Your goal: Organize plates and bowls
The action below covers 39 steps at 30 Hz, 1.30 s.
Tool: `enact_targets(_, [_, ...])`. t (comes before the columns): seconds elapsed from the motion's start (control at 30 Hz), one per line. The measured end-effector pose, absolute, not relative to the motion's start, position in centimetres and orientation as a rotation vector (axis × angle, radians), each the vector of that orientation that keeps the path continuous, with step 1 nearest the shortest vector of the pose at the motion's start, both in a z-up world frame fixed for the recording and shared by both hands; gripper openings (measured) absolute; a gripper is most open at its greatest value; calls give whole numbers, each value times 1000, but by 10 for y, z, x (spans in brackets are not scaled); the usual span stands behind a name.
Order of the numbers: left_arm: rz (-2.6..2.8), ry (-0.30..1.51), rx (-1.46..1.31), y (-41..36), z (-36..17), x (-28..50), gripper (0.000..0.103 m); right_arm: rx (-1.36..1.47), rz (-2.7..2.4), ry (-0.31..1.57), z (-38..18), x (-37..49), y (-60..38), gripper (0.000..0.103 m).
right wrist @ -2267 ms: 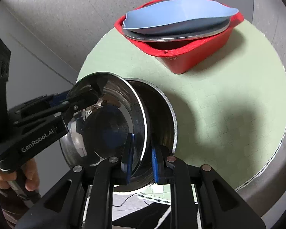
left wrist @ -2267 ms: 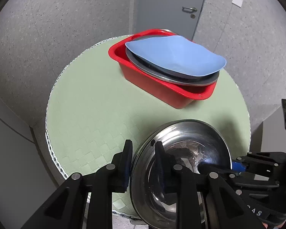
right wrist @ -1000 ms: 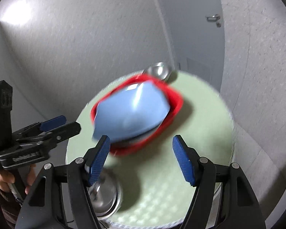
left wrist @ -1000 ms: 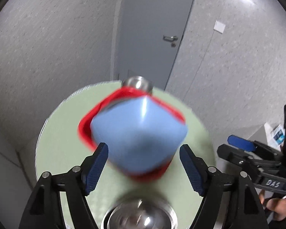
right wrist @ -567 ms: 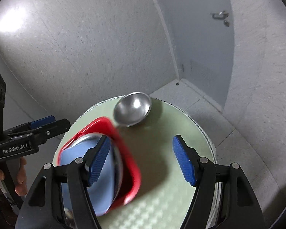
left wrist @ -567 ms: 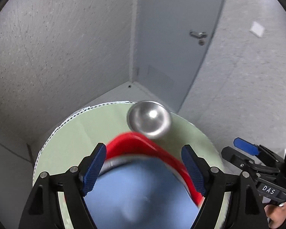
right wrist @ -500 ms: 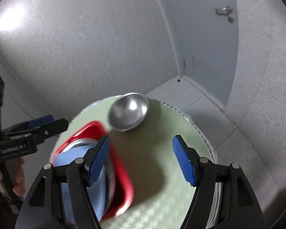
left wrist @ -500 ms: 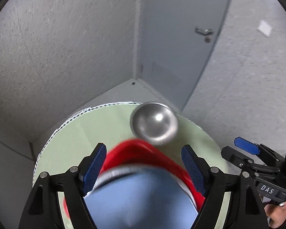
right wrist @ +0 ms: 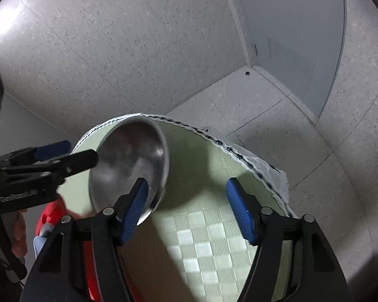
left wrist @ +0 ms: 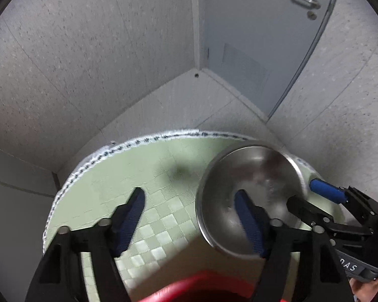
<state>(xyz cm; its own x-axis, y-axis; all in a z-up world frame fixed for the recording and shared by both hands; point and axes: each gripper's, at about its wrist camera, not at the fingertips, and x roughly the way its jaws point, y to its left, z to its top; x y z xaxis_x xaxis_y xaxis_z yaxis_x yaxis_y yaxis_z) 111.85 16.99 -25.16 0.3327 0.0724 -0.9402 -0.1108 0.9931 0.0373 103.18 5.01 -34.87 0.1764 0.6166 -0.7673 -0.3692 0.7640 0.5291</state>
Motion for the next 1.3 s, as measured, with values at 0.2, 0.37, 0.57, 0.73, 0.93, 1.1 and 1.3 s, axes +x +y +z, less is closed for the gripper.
enact_targets(0.2, [66, 1286, -58, 170, -282, 1144, 29, 280, 769, 1220, -356, 1041, 61, 34])
enact_targets(0.37, [19, 1264, -36, 164, -289, 1155, 15, 308, 825, 1228, -355, 1037, 67, 14])
enact_targets(0.57, [-42, 1146, -83, 160, -257, 1140, 14, 378, 818, 1145, -329, 1021, 39, 10])
enact_targets(0.73, [-114, 992, -97, 145, -203, 1104, 13, 396, 765, 983, -266, 980, 0, 10])
enact_targets(0.93, [-194, 844, -50, 142, -156, 1008, 14, 389, 710, 852, -198, 889, -31, 10])
enact_targets(1.1, [-215, 828, -26, 153, -157, 902, 14, 386, 680, 829, -178, 788, -25, 10])
enact_targets(1.3, [-194, 861, -16, 185, -162, 784, 15, 382, 705, 887, -190, 688, 15, 11])
